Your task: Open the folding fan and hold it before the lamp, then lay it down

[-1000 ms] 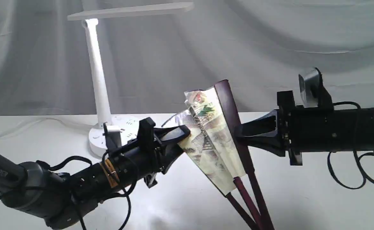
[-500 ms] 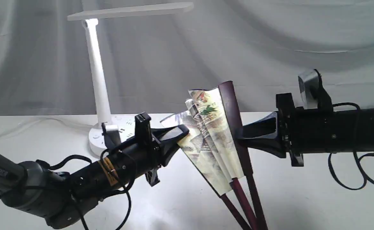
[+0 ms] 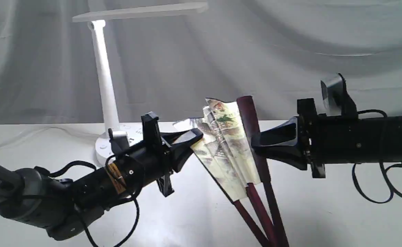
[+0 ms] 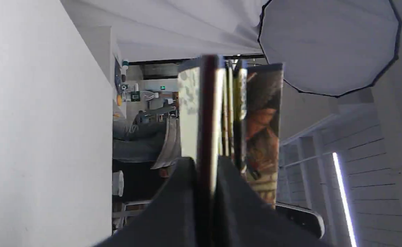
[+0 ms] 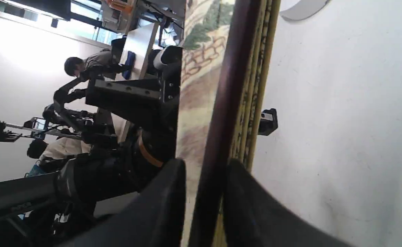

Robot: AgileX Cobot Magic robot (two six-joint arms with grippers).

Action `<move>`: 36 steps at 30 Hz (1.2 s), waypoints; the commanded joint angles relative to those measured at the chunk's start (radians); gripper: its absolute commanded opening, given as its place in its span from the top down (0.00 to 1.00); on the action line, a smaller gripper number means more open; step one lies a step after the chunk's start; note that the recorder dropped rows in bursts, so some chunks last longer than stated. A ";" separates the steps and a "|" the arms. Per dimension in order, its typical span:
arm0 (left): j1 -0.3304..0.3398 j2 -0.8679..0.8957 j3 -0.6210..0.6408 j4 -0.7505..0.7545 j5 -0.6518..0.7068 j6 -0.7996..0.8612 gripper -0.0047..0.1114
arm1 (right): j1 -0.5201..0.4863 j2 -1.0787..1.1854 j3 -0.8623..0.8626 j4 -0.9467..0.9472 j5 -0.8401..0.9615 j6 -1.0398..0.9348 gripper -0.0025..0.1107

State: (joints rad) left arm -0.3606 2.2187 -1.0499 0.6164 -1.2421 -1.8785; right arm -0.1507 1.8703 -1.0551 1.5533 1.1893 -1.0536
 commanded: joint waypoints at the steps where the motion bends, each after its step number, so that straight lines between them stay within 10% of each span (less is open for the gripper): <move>1: 0.001 -0.029 -0.003 0.007 0.021 -0.004 0.96 | 0.001 -0.004 0.000 0.019 0.032 -0.016 0.73; 36: 0.001 -0.032 -0.085 0.236 0.021 -0.084 0.96 | -0.001 0.126 -0.018 0.164 -0.030 -0.099 0.65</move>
State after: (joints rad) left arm -0.3606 2.1986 -1.1277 0.8558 -1.2060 -1.9531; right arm -0.1507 1.9980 -1.0668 1.7100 1.1579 -1.1380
